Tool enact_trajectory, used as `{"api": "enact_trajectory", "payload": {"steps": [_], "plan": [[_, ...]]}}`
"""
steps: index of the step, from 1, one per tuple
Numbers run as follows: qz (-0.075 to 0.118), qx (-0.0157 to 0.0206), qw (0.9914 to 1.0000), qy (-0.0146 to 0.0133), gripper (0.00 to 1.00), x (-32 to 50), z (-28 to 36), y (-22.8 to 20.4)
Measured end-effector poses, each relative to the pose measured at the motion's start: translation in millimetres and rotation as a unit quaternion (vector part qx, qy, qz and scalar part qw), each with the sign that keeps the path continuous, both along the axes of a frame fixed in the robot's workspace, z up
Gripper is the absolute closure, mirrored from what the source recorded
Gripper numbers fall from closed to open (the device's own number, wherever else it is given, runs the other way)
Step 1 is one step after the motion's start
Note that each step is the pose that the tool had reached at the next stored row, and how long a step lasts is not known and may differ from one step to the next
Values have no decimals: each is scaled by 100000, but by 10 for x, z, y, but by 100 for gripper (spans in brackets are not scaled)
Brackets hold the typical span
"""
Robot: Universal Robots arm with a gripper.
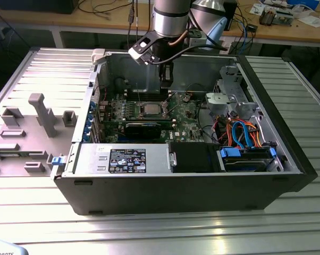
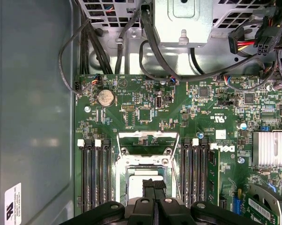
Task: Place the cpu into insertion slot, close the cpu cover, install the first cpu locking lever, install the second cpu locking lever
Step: 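Close the cpu cover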
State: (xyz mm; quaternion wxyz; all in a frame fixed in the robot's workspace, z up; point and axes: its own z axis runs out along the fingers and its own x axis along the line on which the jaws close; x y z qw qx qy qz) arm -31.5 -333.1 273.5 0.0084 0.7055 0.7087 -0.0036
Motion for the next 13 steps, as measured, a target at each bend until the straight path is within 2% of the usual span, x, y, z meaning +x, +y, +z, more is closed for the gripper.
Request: {"api": "enact_trajectory", "payload": {"steps": [6,13], "plan": [[-10,-1,100000,0,89,51,0,1],[-10,-2,100000,-1,89,154,0,2]]}}
